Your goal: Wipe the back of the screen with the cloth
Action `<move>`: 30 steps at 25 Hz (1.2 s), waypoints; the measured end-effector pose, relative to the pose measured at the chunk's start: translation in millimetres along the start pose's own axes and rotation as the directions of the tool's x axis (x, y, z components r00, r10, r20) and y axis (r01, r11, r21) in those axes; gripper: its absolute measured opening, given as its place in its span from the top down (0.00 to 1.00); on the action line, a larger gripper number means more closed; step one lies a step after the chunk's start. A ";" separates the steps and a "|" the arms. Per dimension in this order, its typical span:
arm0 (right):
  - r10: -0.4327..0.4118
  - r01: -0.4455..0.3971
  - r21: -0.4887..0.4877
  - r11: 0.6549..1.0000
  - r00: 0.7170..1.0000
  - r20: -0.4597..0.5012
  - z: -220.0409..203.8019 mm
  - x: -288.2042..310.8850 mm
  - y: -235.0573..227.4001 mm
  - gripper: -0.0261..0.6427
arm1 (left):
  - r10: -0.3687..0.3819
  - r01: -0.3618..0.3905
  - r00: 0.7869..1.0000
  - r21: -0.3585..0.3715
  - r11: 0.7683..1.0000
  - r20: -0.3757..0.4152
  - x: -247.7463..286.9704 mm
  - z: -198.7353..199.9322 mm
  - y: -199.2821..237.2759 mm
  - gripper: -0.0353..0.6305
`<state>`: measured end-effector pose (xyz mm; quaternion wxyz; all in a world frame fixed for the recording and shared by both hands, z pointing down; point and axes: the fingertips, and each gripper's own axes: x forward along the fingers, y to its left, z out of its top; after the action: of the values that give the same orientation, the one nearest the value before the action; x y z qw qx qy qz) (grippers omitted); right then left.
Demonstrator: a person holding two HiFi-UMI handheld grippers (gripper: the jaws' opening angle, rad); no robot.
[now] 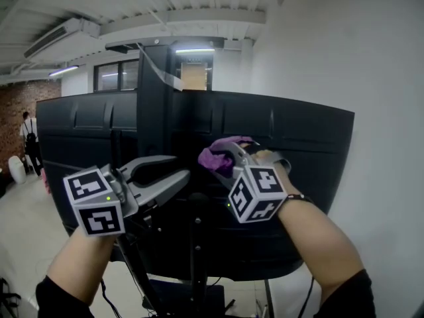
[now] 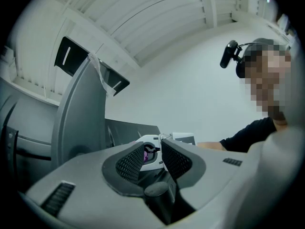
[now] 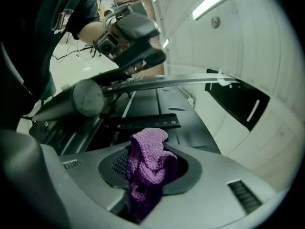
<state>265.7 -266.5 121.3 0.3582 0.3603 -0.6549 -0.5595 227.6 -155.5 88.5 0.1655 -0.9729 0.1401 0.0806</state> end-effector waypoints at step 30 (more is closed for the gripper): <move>-0.028 0.084 0.280 0.956 0.980 -0.199 -181.4 -148.7 5.7 0.77 | -0.076 0.076 0.996 0.001 0.997 -0.050 9.2 -36.9 -21.2 0.79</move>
<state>495.5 -222.2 138.4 0.3480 0.4795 -0.6807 -0.4309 246.7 -151.3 127.5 0.1661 -0.9790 0.1072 0.0498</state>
